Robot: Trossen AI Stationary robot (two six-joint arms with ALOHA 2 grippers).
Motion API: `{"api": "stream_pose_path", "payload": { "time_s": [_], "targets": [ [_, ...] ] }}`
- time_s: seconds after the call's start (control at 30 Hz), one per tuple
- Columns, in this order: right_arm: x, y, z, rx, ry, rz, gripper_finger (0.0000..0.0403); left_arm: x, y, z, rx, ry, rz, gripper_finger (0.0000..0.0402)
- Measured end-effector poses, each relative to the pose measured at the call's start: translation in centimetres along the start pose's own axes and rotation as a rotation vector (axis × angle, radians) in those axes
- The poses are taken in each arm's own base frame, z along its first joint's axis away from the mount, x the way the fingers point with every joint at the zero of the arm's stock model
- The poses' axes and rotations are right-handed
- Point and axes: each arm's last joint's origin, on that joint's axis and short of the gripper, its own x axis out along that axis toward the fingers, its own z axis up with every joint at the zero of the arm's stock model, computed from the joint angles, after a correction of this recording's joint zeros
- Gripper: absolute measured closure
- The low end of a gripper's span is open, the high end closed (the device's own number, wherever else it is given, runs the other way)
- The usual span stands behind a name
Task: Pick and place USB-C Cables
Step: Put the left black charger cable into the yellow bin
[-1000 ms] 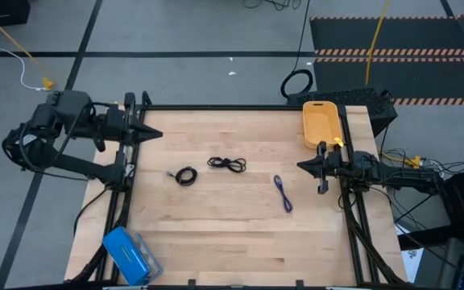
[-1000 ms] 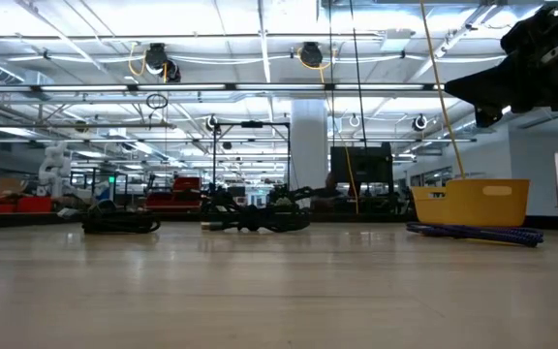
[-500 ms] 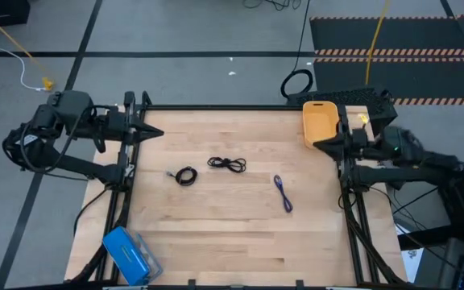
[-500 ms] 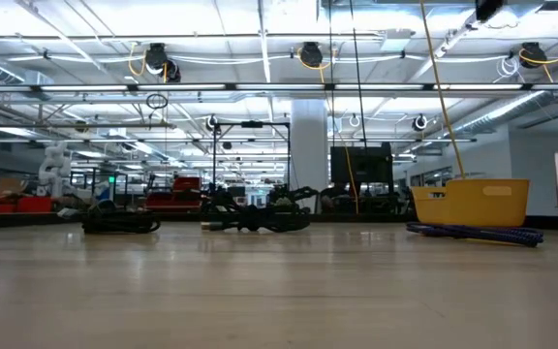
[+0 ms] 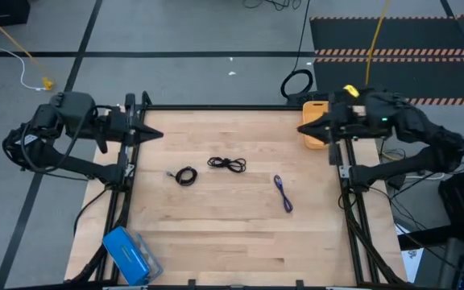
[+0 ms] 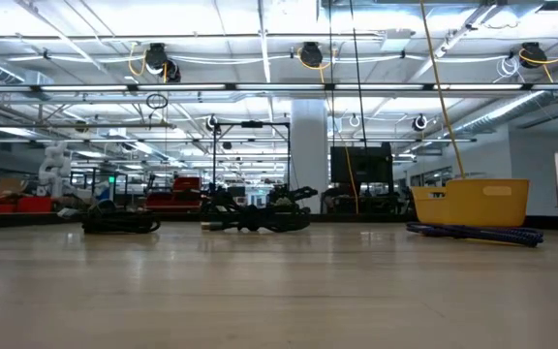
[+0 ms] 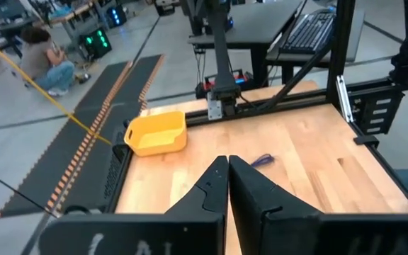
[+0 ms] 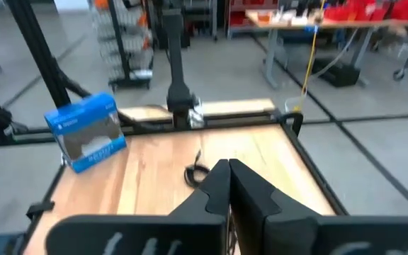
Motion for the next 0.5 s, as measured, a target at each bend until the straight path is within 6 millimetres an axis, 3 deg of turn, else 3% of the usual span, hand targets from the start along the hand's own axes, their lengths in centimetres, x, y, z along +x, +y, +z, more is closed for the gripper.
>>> {"api": "stream_pose_path", "payload": {
  "time_s": [0.23, 0.5],
  "targets": [
    [2.5, 0.0, -1.4, 0.002, 0.075, 0.001, 0.0403, 0.3, -0.1, -0.3, -0.025, 0.042, -0.007, 0.0396],
    [4.3, 0.1, -3.1, 0.004, 0.053, 0.004, 0.0403, 3.3, -0.3, -0.8, -0.024, 0.162, -0.036, 0.0383]
  ]
}}
